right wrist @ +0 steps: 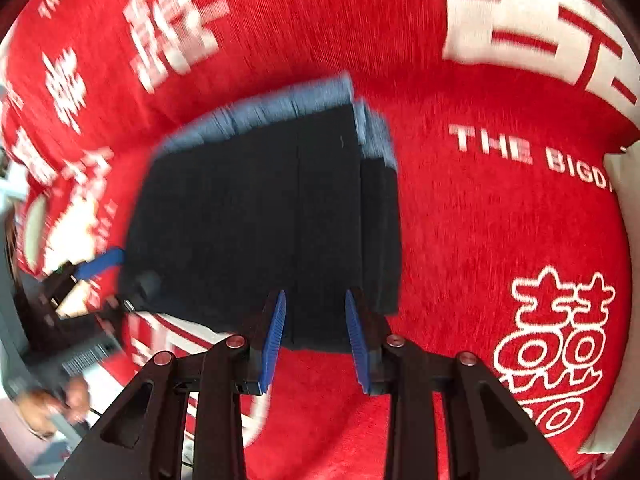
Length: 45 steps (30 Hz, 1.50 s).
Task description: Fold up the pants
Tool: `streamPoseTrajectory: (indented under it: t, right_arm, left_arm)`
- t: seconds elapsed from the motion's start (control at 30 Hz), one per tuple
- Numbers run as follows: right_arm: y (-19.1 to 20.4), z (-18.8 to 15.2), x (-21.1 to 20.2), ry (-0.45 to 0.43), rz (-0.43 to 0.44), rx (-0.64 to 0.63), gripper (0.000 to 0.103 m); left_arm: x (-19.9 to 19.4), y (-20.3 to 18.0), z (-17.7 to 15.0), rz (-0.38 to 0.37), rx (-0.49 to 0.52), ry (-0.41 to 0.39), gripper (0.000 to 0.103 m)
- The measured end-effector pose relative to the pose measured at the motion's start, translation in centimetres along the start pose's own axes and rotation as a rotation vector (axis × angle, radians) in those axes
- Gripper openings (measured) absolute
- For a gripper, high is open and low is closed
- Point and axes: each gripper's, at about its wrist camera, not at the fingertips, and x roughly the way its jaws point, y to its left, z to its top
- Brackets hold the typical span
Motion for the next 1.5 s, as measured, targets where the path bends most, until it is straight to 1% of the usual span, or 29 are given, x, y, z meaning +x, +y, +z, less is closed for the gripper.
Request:
streamPoseTrajectory:
  t: [0.07,0.1,0.13,0.17,0.2,0.27,0.43,0.53,0.6,0.67,0.83,1.07,1.17,1.23,1.27,1.3,1.33,1.4,1.47,1.5]
  right_arm:
    - [-0.7,-0.5,1.1,0.02,0.003,0.033,0.034]
    - [-0.9,-0.7,1.3,0.022,-0.008,0.044,0.035]
    - [-1.2,-0.9,1.4,0.029,-0.013,0.055,0.035]
    - [-1.5,-1.1,1.4,0.031,0.0,0.071,0.036]
    - [-1.8,-1.2,1.4,0.031,0.014,0.094,0.037]
    - [-2.0,-1.2,1.2,0.033,0.018,0.103,0.039]
    - [-1.7,-1.1,1.4,0.049,-0.027,0.086,0.046]
    - [-1.5,-0.9,1.5,0.056,-0.052,0.089,0.053]
    - [-1.4,-0.8,1.4,0.058,-0.068,0.088,0.061]
    - [-1.6,-0.9,1.2,0.059,-0.078,0.09,0.065]
    - [-2.6,-0.8,0.8,0.07,-0.063,0.124,0.065]
    - [-2.5,-0.6,0.0,0.067,-0.081,0.104,0.066]
    - [-2.7,-0.1,-0.3,0.062,-0.079,0.106,0.066]
    - [-3.5,0.3,-1.1,0.042,-0.048,0.112,0.069]
    - [-4.0,0.6,-1.5,0.029,-0.013,0.12,0.077]
    - [-4.5,0.8,-1.7,0.023,0.021,0.128,0.082]
    - [-5.3,1.2,-1.9,0.016,0.084,0.146,0.082]
    - [-6.4,1.8,-2.0,0.01,0.134,0.169,0.082]
    - [-7.8,2.6,-2.0,0.008,0.171,0.195,0.082]
    - [-8.6,3.0,-1.8,0.008,0.195,0.218,0.082]
  left_arm:
    - [1.2,0.3,-0.2,-0.013,-0.011,0.022,0.074]
    - [1.6,0.3,-0.2,-0.025,-0.016,0.019,0.08]
    - [1.7,0.4,-0.1,-0.046,-0.021,0.02,0.089]
    - [1.8,0.4,0.1,-0.067,-0.026,0.024,0.092]
    - [1.9,0.3,0.3,-0.071,-0.032,0.03,0.093]
    - [2.0,0.4,0.5,-0.07,-0.045,0.039,0.093]
    - [1.9,0.9,0.7,-0.088,-0.077,0.047,0.093]
    - [1.7,1.1,0.9,-0.082,-0.081,0.057,0.093]
    - [1.2,1.3,1.0,-0.085,-0.1,0.052,0.093]
    - [0.7,1.7,1.1,-0.092,-0.119,0.051,0.093]
    - [-0.1,2.0,1.2,-0.083,-0.119,0.051,0.093]
    - [-1.2,2.4,1.8,-0.074,-0.111,0.035,0.093]
    - [-2.0,3.2,2.0,-0.079,-0.111,0.015,0.093]
    - [-2.8,4.5,2.3,-0.097,-0.117,-0.01,0.093]
    - [-2.9,5.3,2.6,-0.11,-0.126,-0.017,0.093]
    - [-2.9,6.6,2.9,-0.127,-0.145,-0.018,0.093]
    - [-2.8,7.6,3.2,-0.134,-0.162,-0.016,0.093]
    - [-2.3,9.6,3.8,-0.153,-0.197,-0.004,0.093]
    - [-1.4,11.4,4.4,-0.175,-0.228,0.028,0.093]
    - [-1.0,11.7,4.6,-0.184,-0.236,0.04,0.093]
